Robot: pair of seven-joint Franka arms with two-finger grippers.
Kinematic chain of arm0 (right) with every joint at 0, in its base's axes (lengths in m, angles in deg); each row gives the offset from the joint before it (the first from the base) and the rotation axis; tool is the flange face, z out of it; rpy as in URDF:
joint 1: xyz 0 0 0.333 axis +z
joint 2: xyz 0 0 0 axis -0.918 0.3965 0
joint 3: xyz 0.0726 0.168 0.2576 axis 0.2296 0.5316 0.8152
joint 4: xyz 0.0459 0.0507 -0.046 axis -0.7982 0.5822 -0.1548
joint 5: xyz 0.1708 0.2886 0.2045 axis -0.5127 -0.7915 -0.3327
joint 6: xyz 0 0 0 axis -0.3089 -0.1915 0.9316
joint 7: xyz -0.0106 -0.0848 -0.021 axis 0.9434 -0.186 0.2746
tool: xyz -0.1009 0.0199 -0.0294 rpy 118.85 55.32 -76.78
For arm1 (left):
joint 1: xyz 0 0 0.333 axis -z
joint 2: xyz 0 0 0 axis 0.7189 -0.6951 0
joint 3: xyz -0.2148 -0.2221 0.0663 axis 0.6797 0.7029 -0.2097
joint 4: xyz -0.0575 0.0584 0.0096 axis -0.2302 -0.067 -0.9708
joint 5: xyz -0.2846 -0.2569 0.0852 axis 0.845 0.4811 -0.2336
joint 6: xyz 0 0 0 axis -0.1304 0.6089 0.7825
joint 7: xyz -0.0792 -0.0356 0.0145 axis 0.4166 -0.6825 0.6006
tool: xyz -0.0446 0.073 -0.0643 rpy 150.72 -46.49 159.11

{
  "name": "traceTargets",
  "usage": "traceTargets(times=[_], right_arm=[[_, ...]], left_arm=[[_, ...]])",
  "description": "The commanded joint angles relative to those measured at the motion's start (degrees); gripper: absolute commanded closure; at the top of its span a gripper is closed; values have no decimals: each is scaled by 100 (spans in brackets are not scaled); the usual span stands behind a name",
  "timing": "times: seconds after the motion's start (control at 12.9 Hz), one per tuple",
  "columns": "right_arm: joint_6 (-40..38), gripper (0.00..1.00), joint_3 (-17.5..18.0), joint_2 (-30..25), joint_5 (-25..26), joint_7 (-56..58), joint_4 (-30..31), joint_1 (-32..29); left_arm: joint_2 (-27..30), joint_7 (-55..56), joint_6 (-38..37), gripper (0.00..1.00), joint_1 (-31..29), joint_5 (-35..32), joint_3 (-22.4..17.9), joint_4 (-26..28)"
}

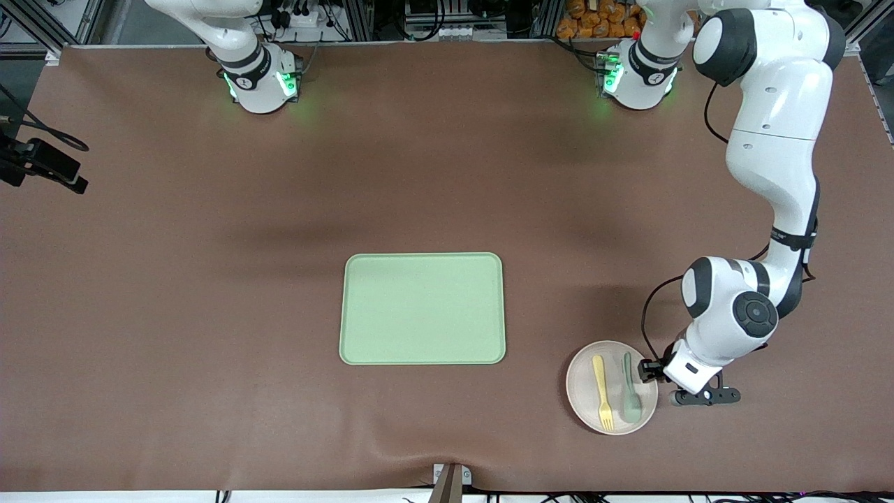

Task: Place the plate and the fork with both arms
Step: 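Reach the left gripper down to the rim of the white plate, then grip the white plate rim with the left gripper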

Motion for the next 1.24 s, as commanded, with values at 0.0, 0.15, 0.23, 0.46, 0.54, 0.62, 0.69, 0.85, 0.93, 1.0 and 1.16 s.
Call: traceTargets(times=[0.0,0.15,0.23,0.46,0.54,0.62,0.69,0.85,0.93,1.0,1.16], right_arm=[[-33,0,92,13,-44,88,-69,-131],[-33,0,92,13,-53,88,-69,-122],[-33,0,92,13,-53,88,-69,-122],[-41,0,92,13,-62,88,-69,-148],[-41,0,92,13,-62,88,-69,-157],[-41,0,92,13,-62,88,-69,-157],[-41,0,92,13,-62,88,-69,-148],[-41,0,92,13,-62,88,-69,-148],[-41,0,92,13,-62,88,-69,-148],[-41,0,92,13,-62,88,-60,-148],[-50,0,92,13,-62,88,-60,-148]], left_arm=[[-52,178,22,100,53,-154,-47,-135],[62,196,-13,100,36,-162,-38,-56],[141,196,-39,100,36,-145,-20,-4],[553,432,-635,100,44,-110,93,76],[711,529,-776,100,18,-110,198,119],[852,591,-952,100,18,-101,313,120],[967,696,-1162,100,18,-92,401,111],[1125,1047,-1409,100,18,-75,681,94],[1187,1301,-1463,100,53,-74,813,94],[1240,1521,-1498,100,71,-83,919,85],[1310,2004,-1612,100,202,-92,1122,41]])
